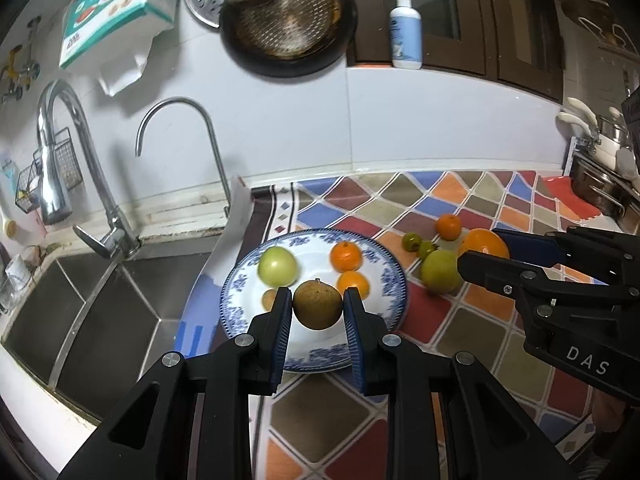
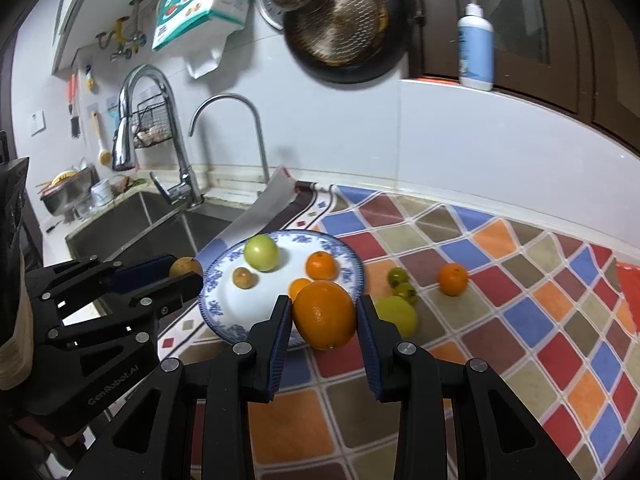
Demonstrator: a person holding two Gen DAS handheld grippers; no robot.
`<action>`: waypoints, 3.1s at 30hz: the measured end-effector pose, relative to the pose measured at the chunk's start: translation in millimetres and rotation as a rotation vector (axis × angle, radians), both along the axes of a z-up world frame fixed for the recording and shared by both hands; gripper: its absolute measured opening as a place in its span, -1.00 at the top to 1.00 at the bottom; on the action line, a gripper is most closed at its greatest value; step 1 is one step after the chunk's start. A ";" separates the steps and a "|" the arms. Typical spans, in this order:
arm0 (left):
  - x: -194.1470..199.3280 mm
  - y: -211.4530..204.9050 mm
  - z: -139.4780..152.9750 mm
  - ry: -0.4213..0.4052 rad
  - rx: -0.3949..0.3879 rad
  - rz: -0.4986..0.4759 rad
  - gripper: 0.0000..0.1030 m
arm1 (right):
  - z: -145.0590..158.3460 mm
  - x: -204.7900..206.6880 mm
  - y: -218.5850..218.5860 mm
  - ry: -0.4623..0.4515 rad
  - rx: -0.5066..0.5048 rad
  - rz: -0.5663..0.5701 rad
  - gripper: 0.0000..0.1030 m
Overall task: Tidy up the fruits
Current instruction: 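Carry the yellow-green fruit and the orange over the plate with both tools, then open both tools to drop the fruit and orange onto the plate, then move both open tools back toward the remaining fruits on the cloth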
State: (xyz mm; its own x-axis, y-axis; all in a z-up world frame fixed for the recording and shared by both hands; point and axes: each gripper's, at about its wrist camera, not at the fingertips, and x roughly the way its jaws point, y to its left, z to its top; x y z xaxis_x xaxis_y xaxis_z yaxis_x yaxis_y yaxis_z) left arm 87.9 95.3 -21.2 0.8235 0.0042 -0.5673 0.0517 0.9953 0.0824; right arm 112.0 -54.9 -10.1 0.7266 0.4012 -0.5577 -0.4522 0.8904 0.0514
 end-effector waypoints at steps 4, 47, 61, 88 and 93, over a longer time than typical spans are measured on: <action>6.0 14.5 -7.9 0.007 -0.005 -0.006 0.48 | -5.7 6.6 15.1 0.015 -0.005 0.020 0.35; 47.0 42.9 -31.2 0.051 -0.013 -0.058 -0.14 | -37.9 59.6 44.4 0.114 -0.016 -0.045 0.07; 12.7 -8.2 -2.8 -0.043 -0.003 -0.040 -0.44 | -11.2 26.7 -15.8 0.022 -0.017 -0.129 -0.04; 28.7 -115.4 -5.2 -0.050 -0.006 0.012 -0.67 | -9.2 60.7 -104.0 -0.023 -0.089 0.014 -0.04; 46.4 -127.8 -16.5 -0.017 0.013 -0.013 -0.66 | -18.7 77.4 -110.9 -0.014 -0.113 0.039 -0.04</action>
